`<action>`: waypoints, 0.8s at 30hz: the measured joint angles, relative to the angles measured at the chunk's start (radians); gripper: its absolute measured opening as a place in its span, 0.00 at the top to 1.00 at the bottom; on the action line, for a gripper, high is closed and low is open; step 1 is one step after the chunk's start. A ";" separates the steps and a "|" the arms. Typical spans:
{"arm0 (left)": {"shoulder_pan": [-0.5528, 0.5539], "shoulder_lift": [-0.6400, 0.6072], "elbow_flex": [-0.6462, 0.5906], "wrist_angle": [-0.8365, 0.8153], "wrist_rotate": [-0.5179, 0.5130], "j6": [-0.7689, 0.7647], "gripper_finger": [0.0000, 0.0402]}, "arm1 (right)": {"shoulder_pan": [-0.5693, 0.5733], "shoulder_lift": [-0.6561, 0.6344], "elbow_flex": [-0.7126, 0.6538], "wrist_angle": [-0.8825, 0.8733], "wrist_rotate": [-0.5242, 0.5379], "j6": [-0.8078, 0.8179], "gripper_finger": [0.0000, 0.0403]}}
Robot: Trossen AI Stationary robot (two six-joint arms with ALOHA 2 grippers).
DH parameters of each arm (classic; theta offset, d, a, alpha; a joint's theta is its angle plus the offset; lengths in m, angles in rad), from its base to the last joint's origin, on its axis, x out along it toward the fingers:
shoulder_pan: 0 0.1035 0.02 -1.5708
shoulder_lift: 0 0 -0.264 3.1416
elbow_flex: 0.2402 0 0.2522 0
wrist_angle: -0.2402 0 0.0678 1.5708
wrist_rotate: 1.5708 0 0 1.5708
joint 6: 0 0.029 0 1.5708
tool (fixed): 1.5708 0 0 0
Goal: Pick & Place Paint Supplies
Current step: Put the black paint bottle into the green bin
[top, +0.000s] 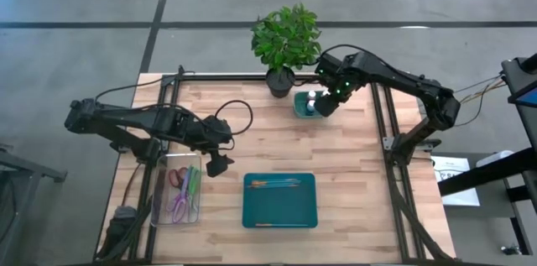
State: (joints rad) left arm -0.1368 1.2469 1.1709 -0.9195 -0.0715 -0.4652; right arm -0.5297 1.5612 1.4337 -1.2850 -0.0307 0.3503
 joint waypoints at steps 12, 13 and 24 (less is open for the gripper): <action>0.000 0.000 0.000 0.001 0.000 -0.004 0.10 | -0.021 0.002 -0.075 0.071 -0.007 -0.037 0.73; 0.000 0.000 0.000 0.001 0.000 -0.007 0.10 | -0.020 0.002 -0.079 0.081 -0.007 -0.037 0.73; 0.000 0.000 0.000 0.001 0.011 -0.019 0.10 | -0.029 0.002 -0.094 0.123 -0.004 -0.045 0.73</action>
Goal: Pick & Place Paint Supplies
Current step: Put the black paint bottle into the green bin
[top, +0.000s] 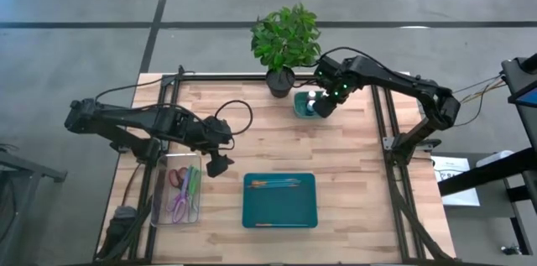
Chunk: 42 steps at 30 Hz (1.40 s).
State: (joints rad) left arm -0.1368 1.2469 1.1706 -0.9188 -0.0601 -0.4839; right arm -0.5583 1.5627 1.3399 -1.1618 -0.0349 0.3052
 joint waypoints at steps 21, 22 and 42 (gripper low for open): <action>0.000 0.000 0.000 0.000 0.000 -0.015 0.10 | -0.019 0.000 -0.020 0.049 0.006 -0.024 0.73; 0.000 0.000 0.000 0.000 0.000 -0.015 0.10 | -0.019 0.000 -0.021 0.053 0.009 -0.026 0.73; -0.001 0.000 0.000 0.000 0.027 -0.048 0.10 | -0.057 0.082 -0.021 0.076 0.011 -0.126 0.73</action>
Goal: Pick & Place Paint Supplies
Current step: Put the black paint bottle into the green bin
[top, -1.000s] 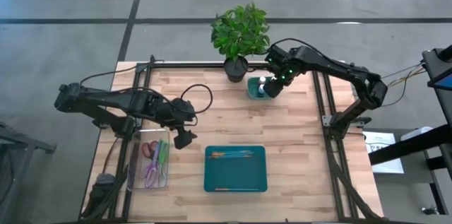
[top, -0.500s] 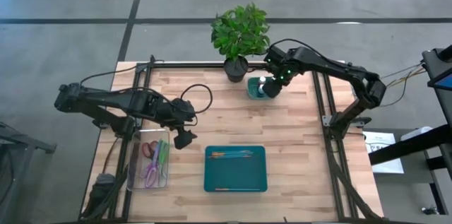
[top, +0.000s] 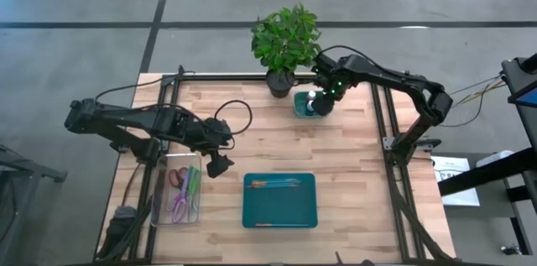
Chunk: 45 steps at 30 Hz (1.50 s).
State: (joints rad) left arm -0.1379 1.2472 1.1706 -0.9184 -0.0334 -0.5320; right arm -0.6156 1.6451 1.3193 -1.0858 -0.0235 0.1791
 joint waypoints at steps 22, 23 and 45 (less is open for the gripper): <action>-0.001 0.000 0.000 0.000 0.000 0.000 0.10 | -0.034 0.011 -0.008 0.027 -0.030 -0.109 0.73; -0.001 0.000 0.000 0.000 0.000 0.000 0.10 | -0.033 0.017 -0.008 0.027 -0.029 -0.119 0.73; -0.001 0.000 0.000 0.000 0.000 -0.019 0.10 | -0.033 0.071 -0.005 0.029 -0.023 -0.170 0.73</action>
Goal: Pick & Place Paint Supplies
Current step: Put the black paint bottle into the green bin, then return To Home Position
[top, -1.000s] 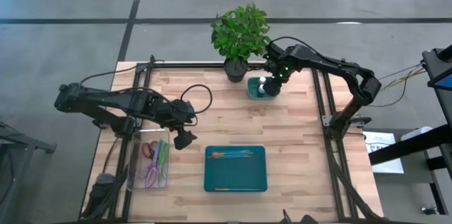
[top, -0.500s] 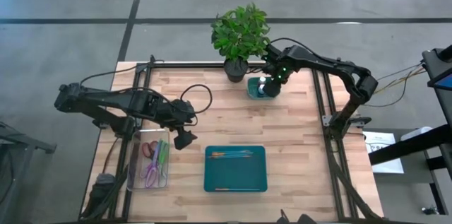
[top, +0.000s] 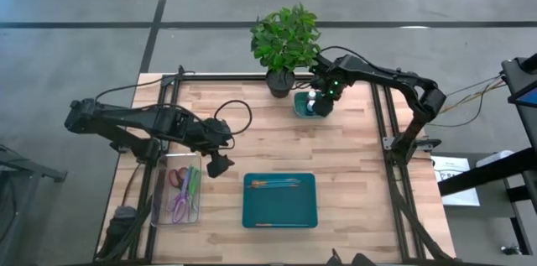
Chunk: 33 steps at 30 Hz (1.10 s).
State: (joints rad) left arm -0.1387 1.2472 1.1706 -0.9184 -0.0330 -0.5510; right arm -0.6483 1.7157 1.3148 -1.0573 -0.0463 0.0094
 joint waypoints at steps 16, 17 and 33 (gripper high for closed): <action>0.000 0.000 0.000 0.000 0.000 0.000 0.10 | 0.000 -0.001 0.000 0.002 -0.018 -0.005 0.53; 0.000 0.000 0.000 0.000 0.000 0.000 0.10 | 0.000 -0.002 0.000 0.002 -0.018 -0.005 0.52; 0.000 0.000 0.000 0.000 0.000 0.002 0.10 | 0.002 -0.145 0.000 -0.011 -0.045 0.088 0.51</action>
State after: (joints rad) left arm -0.1387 1.2472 1.1706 -0.9187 -0.0330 -0.5492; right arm -0.6467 1.5710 1.3148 -1.0684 -0.0916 0.0972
